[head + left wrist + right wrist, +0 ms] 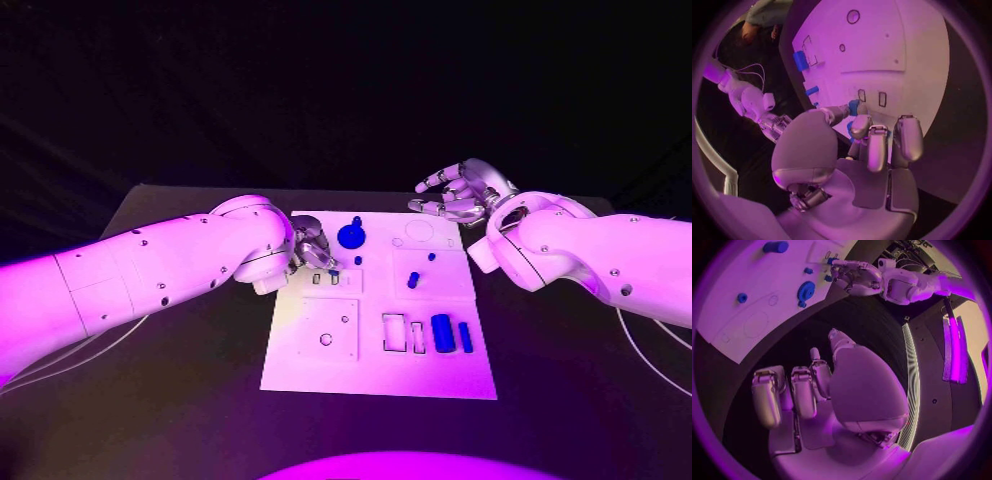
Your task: Assemble the parts on the task board
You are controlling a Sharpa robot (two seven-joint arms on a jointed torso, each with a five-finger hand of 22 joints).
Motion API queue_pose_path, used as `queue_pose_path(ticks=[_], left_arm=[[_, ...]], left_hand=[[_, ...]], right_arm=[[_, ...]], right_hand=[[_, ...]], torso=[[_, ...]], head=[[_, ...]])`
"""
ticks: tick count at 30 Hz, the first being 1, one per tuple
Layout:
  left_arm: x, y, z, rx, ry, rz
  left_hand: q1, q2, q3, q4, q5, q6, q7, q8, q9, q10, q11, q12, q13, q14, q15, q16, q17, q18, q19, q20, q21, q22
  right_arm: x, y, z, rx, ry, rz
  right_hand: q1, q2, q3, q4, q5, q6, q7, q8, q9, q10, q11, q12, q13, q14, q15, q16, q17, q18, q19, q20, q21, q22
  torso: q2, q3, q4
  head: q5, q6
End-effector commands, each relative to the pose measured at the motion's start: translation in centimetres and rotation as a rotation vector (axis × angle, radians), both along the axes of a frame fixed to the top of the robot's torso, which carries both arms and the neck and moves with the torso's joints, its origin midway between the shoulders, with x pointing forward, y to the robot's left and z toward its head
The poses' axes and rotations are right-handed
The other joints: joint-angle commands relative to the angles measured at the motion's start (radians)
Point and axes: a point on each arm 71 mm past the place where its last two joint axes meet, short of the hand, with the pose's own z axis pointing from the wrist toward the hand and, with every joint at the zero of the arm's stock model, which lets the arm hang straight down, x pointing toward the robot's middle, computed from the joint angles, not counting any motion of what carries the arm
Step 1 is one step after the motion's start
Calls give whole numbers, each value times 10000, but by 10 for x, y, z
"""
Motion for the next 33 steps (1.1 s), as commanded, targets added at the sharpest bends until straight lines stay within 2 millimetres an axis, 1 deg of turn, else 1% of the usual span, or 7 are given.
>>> queue_pose_path(ticks=[1,4,8,13,26,29,33], left_arm=[[-2,-3,-1,232,-204,-287],[-3,-3,-3,341,-136,-391],[-4,-3,-5,435,-55,-490],[-5,-4,-7,478,-20,-528],[-6,-4,-9,532,58,-569],[-6,-4,-9,550,79,-587],[-6,-4,-10,576,100,-602]], left_hand=[[-32,58,1483,-1404,46,227,-121,82,60,81,-31,-13,-3,919,-79,67,2307,-86,102,9,58,30],[-61,43,1522,-1420,51,238,-124,90,73,102,-35,0,14,925,-82,74,2321,-88,110,5,62,38],[-102,21,1582,-1452,73,255,-132,102,93,123,-42,7,22,932,-89,83,2338,-90,121,-1,68,51],[-132,5,1623,-1474,90,266,-137,110,106,128,-48,-1,10,934,-94,85,2343,-89,119,-6,67,47],[-184,-18,1687,-1503,109,286,-145,129,130,137,-56,-13,-5,941,-102,94,2360,-89,120,-13,67,48],[-221,-30,1728,-1519,122,301,-152,142,147,156,-62,-4,6,946,-107,100,2373,-91,129,-18,71,59],[-237,-29,1746,-1523,127,307,-155,148,154,170,-64,8,21,946,-110,100,2372,-92,134,-19,74,65]], right_arm=[[0,2,-1,-70,29,189],[0,2,-1,-74,43,194],[0,2,-2,-77,54,197],[-1,2,-2,-78,59,200],[-1,2,-2,-81,66,208],[-1,1,-2,-80,64,204],[-1,2,-2,-80,63,205]], right_hand=[[-72,37,56,7,-14,-17,-32,46,-14,-67,11,-46,841,995,-76,-42,2389,-69,1046,-69,47,2628],[-72,37,56,7,-14,-17,-32,46,-14,-67,11,-46,841,995,-76,-42,2389,-69,1046,-69,47,2628],[-72,37,56,7,-14,-17,-32,46,-14,-67,11,-46,841,995,-76,-42,2389,-69,1046,-69,47,2628],[-104,32,63,13,-15,-15,-34,61,-16,-66,8,-46,837,997,-79,-39,2396,-69,1046,-72,47,2628],[-104,32,63,13,-15,-15,-34,61,-16,-66,8,-46,837,997,-79,-39,2396,-69,1046,-72,47,2628],[-118,29,68,12,-15,-12,-37,71,-16,-67,6,-48,834,995,-81,-42,2391,-69,1046,-74,47,2628],[-118,29,68,12,-15,-12,-37,71,-16,-67,6,-48,834,995,-81,-42,2391,-69,1046,-74,47,2628]], torso=[[-2,-7,5],[-5,-6,5],[3,-2,-1],[3,-5,-2],[9,-1,-2],[9,-3,2],[10,-1,-7]], head=[[11,31],[22,49],[37,6],[38,12],[29,-11],[-16,-37],[1,-43]])
